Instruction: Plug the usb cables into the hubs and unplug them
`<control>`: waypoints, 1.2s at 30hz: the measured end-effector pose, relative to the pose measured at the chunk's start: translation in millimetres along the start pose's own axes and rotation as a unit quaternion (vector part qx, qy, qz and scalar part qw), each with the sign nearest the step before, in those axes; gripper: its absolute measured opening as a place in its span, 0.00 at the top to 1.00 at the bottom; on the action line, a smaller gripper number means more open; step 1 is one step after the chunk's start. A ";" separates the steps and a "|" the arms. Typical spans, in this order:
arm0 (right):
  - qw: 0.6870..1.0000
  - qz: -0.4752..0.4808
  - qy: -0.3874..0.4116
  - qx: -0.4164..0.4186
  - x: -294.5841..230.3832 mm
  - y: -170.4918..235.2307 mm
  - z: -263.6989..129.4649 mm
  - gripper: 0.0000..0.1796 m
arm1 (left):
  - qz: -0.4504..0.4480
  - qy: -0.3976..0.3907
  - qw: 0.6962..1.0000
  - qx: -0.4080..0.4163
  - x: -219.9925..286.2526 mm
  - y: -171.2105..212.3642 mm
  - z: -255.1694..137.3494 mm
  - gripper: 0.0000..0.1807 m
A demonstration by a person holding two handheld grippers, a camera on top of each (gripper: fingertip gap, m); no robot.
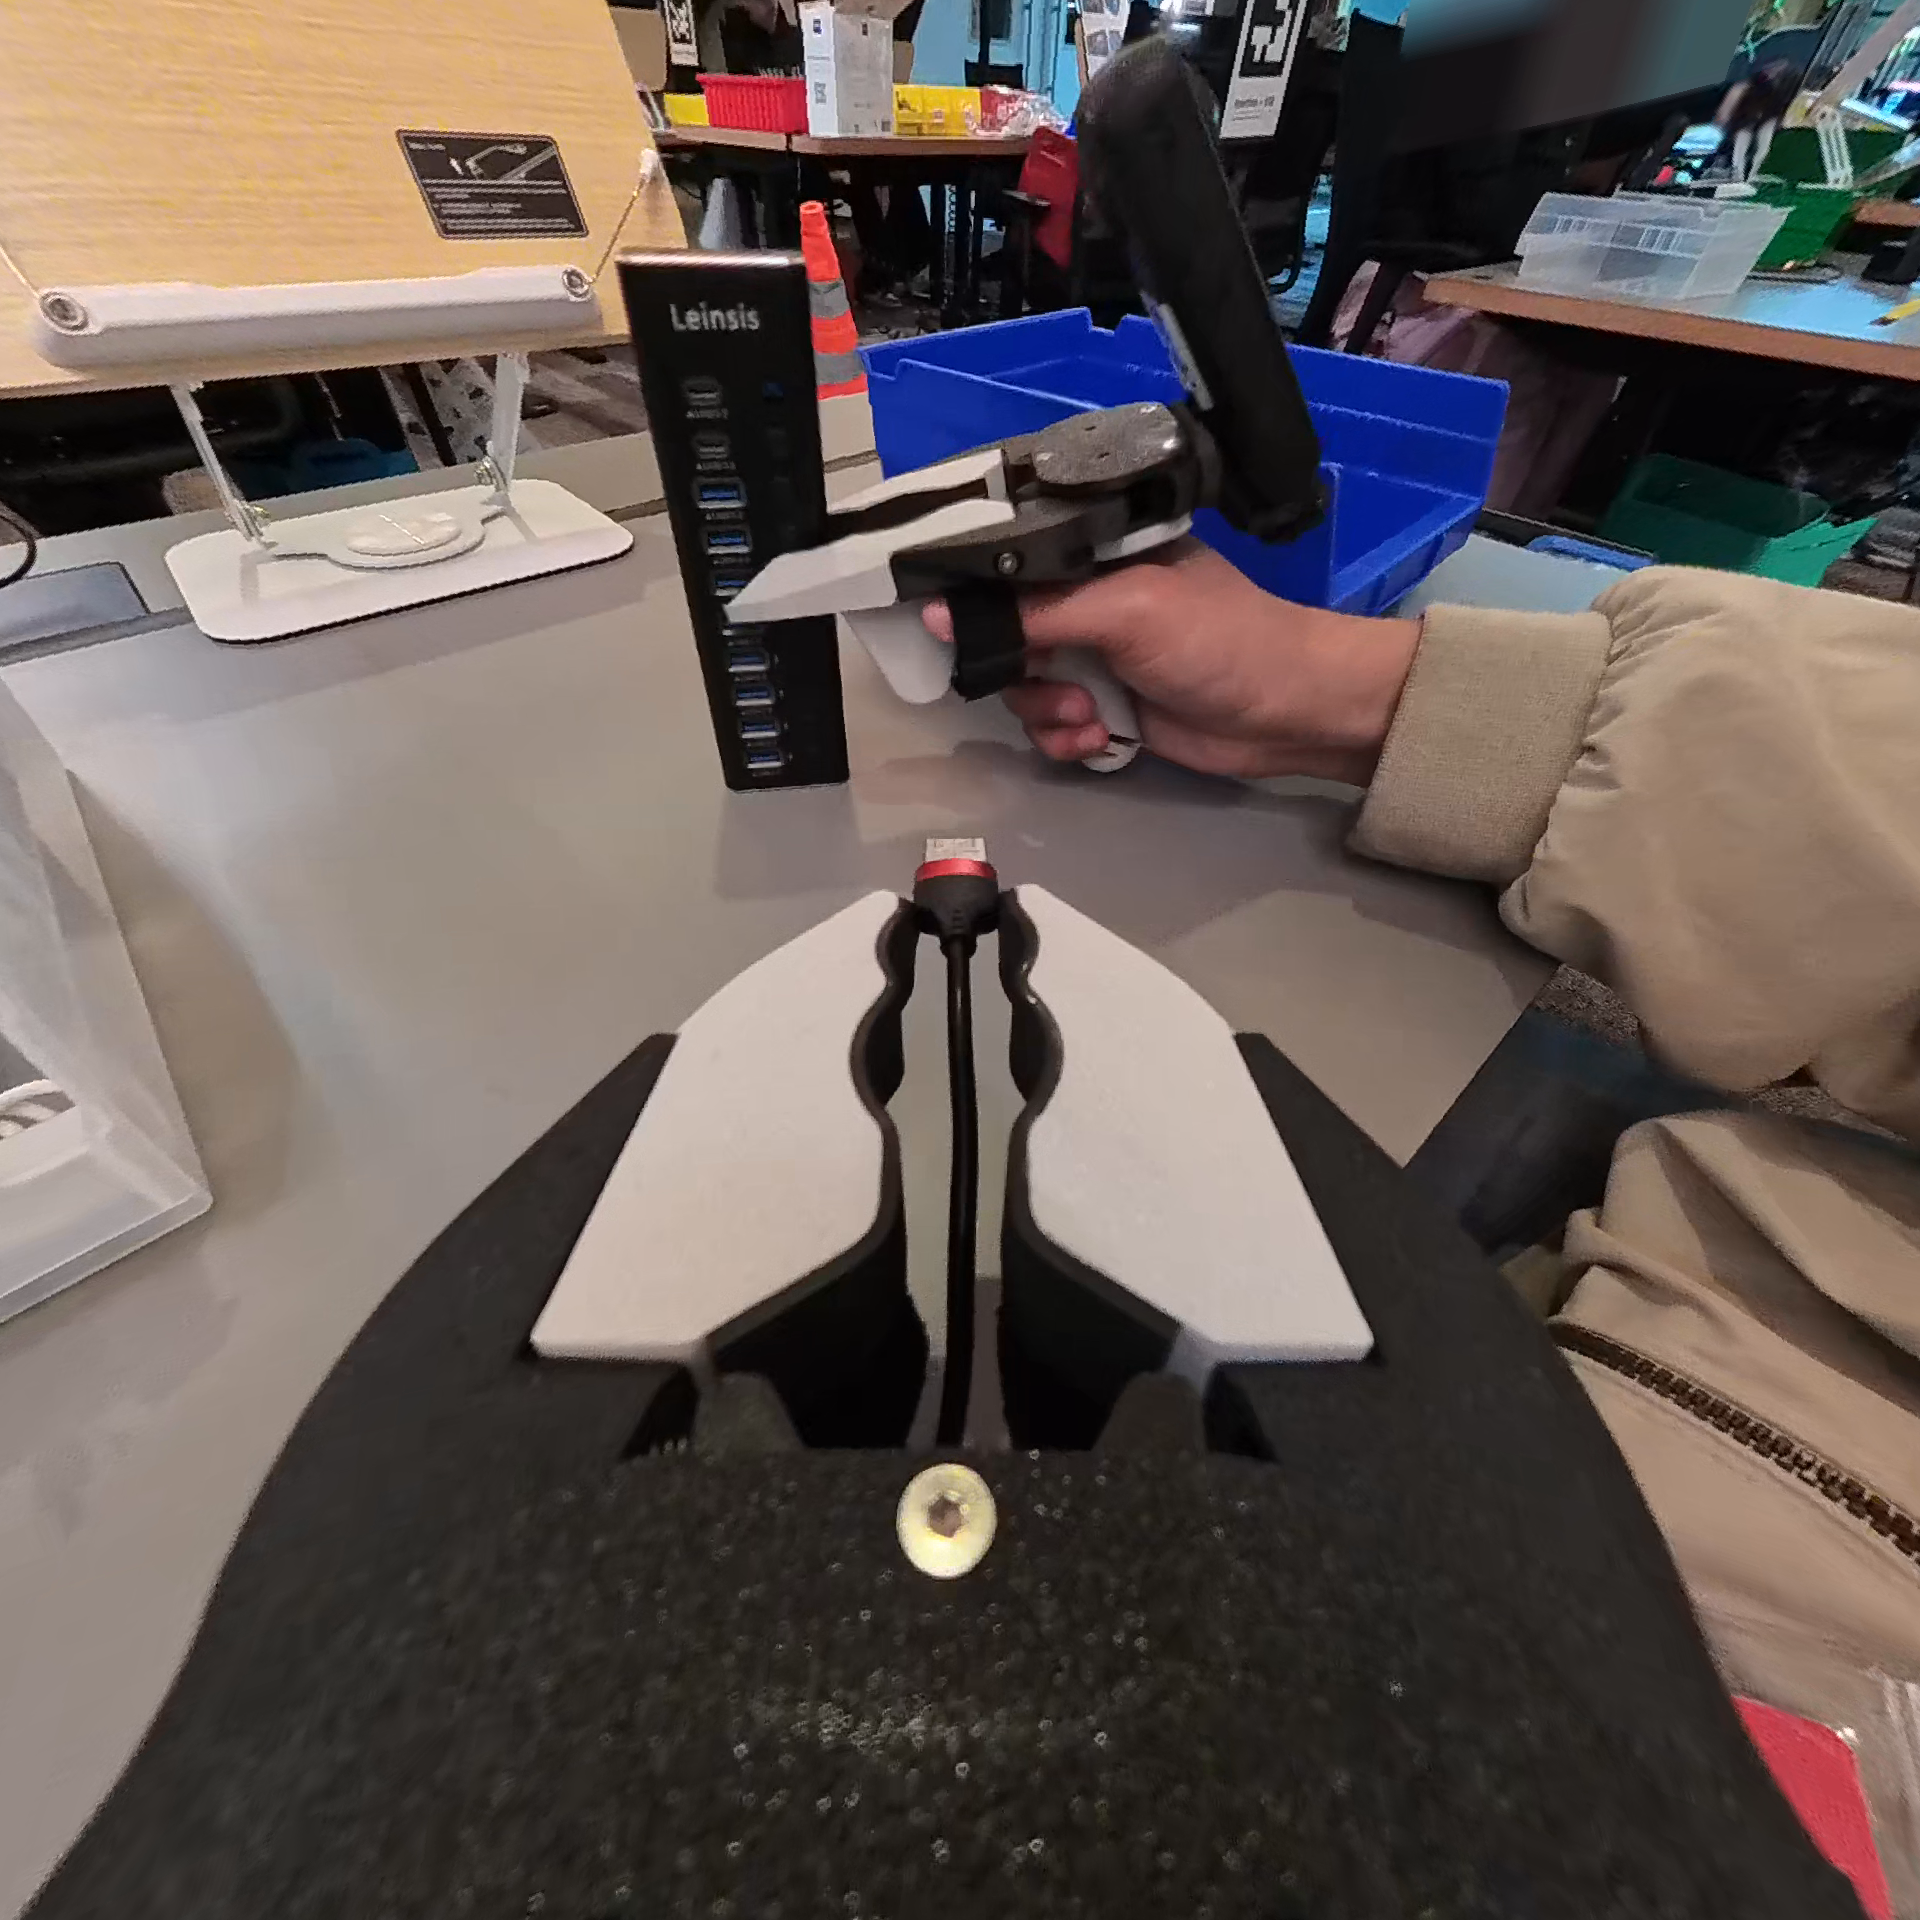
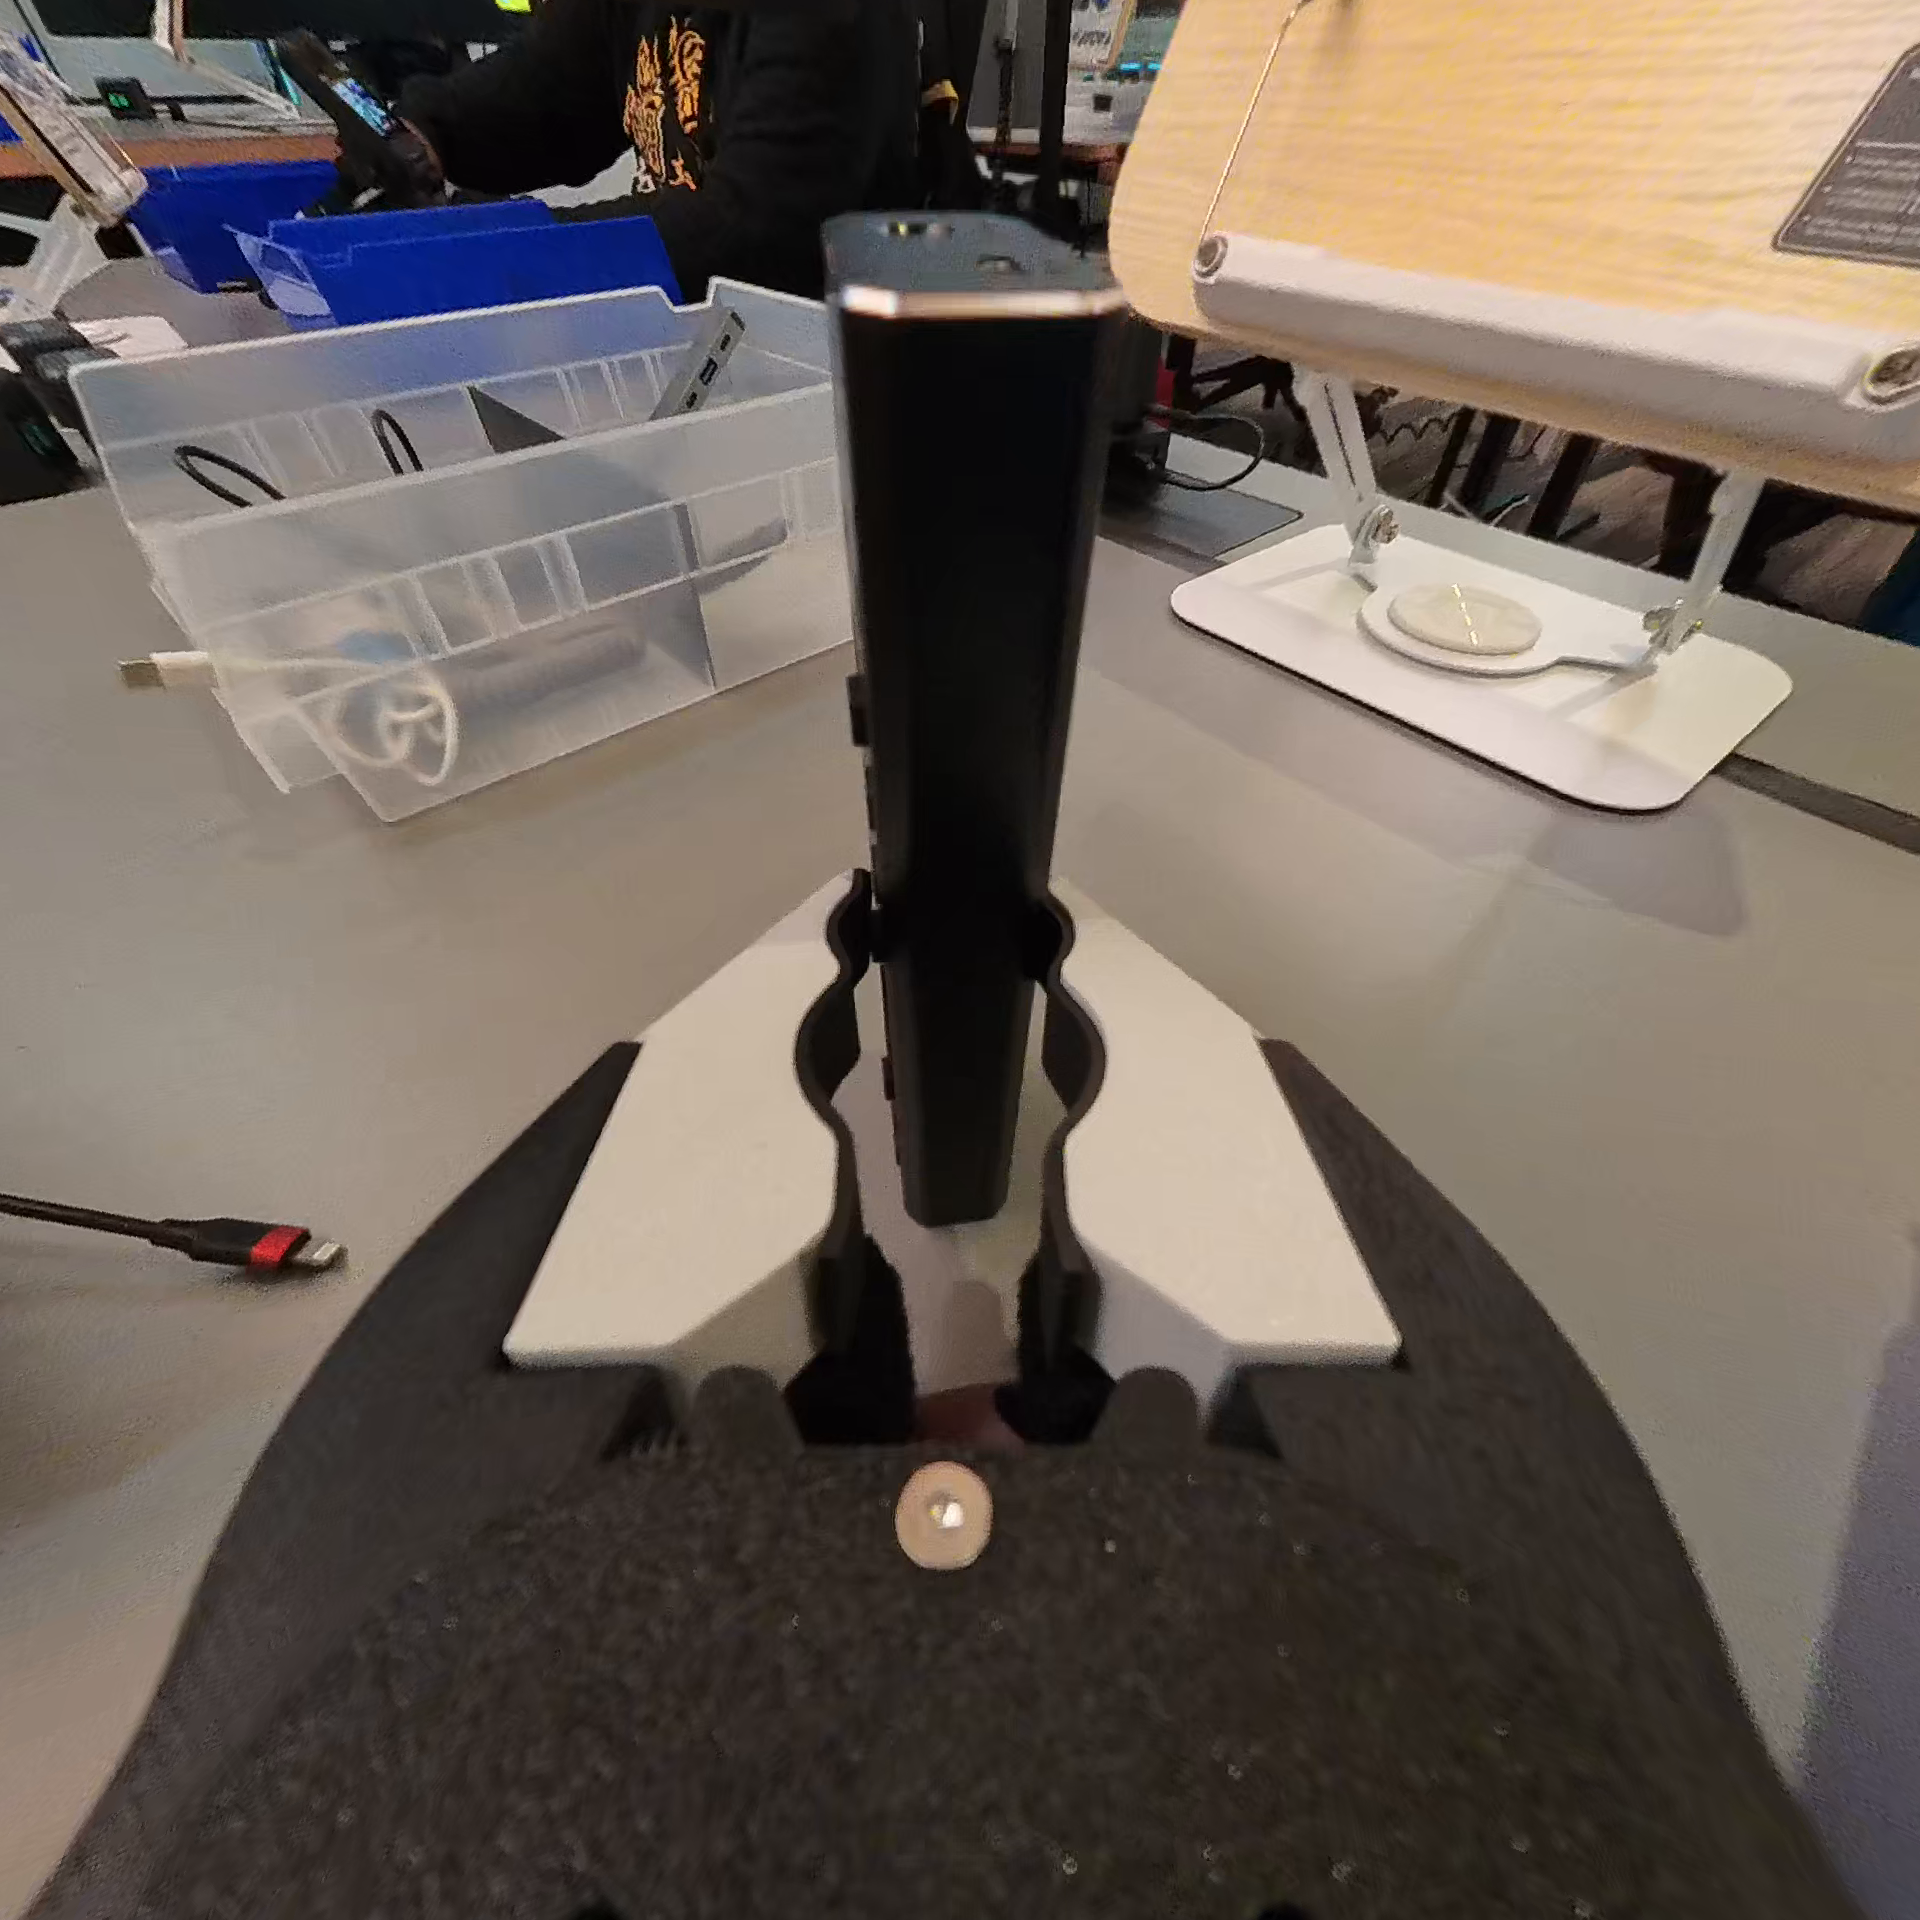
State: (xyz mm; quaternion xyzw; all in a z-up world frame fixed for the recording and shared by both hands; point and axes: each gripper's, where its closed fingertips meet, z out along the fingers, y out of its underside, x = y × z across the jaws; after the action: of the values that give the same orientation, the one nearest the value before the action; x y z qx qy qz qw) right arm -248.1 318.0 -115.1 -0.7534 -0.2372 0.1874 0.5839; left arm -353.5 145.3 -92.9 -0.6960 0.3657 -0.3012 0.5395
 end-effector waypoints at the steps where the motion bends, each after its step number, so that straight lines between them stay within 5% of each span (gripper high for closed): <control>1: 1.000 0.000 -0.003 0.000 -1.1 0.9 1.8 0.84 | 0.002 0.001 1.000 -0.002 1.2 0.6 0.8 0.92; 14: 0.997 0.063 -0.036 0.040 5.2 -23.7 7.3 0.86 | 0.012 -0.038 0.999 0.008 -17.1 -6.6 2.8 0.92; 24: 0.976 0.132 -0.168 -0.049 -60.4 -64.9 -43.8 0.85 | 0.024 -0.052 0.998 -0.008 -45.6 -99.8 37.1 0.92; 30: 0.993 0.024 -0.105 -0.058 -74.6 -103.5 -68.5 0.86 | 0.016 -0.040 0.999 0.012 -30.2 -141.5 42.6 0.92; 36: 0.993 0.048 -0.103 -0.034 -78.0 -109.5 -70.4 0.86 | -0.019 -0.042 0.998 0.035 -24.3 -145.4 44.7 0.92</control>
State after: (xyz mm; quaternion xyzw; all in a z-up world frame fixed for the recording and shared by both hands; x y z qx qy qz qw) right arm -287.7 239.8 8.9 -0.7602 -0.2655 0.2836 0.5208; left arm -303.7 211.2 37.2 -0.6955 0.3189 -0.2941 0.5727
